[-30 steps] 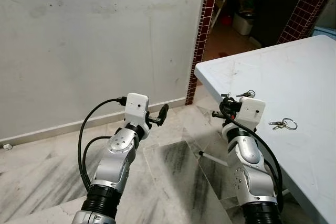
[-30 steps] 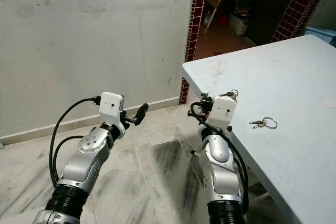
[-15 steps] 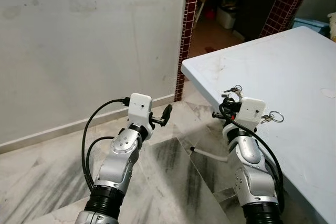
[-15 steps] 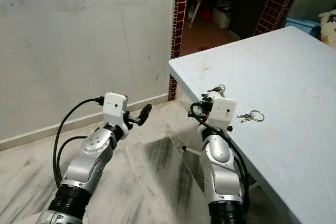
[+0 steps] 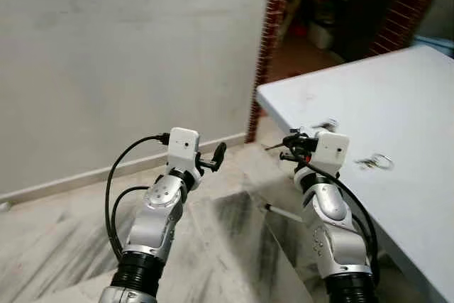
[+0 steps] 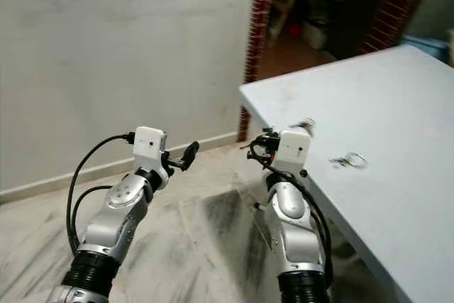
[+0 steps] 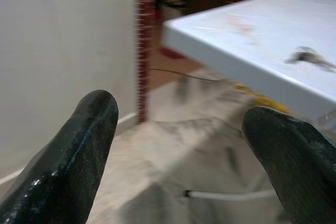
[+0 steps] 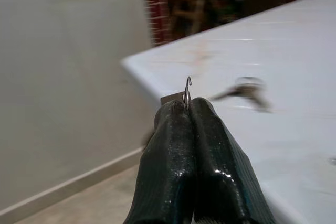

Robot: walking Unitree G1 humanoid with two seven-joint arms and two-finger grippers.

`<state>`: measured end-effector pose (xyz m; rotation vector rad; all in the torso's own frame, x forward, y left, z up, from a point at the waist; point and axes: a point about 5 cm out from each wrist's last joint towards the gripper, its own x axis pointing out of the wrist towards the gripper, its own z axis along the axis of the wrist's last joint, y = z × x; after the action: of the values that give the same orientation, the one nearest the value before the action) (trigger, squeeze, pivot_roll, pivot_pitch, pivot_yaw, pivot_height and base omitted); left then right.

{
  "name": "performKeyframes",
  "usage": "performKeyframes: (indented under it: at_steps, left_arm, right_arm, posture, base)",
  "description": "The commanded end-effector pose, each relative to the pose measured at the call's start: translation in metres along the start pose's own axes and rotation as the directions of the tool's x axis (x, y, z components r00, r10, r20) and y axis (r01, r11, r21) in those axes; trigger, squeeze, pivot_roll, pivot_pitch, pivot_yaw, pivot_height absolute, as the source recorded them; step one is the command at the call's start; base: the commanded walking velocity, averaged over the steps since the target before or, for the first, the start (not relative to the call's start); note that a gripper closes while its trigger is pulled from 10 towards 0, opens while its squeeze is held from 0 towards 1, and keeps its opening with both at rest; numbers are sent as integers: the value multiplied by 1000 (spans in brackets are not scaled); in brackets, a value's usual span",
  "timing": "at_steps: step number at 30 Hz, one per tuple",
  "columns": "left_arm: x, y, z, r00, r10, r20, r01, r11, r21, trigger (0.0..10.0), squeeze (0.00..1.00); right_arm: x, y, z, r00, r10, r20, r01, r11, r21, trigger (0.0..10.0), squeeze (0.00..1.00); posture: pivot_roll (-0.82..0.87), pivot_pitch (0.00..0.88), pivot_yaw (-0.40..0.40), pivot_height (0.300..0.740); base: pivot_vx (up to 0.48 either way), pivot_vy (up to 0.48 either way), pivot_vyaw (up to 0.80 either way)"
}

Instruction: Hang keys on a hook

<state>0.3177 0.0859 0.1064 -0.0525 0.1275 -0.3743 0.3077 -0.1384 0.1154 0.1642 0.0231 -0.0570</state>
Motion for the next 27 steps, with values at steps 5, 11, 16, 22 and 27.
performKeyframes:
  at_steps: [5,11,16,22,27]
  left_arm:
    - [2,5,6,1000,-4,0,4,1000,2,10000,0]
    - [3,12,10,1000,5,0,-5,1000,14,10000,0]
    - [3,15,12,1000,8,0,-8,1000,18,10000,0]
    - [4,21,15,1000,12,-6,-11,999,42,10000,0]
    - [4,23,15,1000,10,-11,-10,999,50,10000,0]
  right_arm:
    - [2,-1,3,1000,-30,2,30,1000,-2,10000,0]
    - [2,1,3,999,-40,0,40,999,2,10000,0]
    - [2,0,3,999,-45,2,45,999,3,10000,0]
    - [0,-2,5,998,-59,30,59,998,21,10000,0]
    - [0,-1,4,998,-62,27,61,998,23,10000,0]
  posture:
    - [83,0,-17,740]
    - [88,0,0,740]
    - [89,0,11,740]
    - [90,0,30,740]
    - [95,0,31,740]
  base:
    - [0,0,-800]
    - [0,0,-800]
    - [0,0,-800]
    - [0,0,-221]
    - [0,0,0]
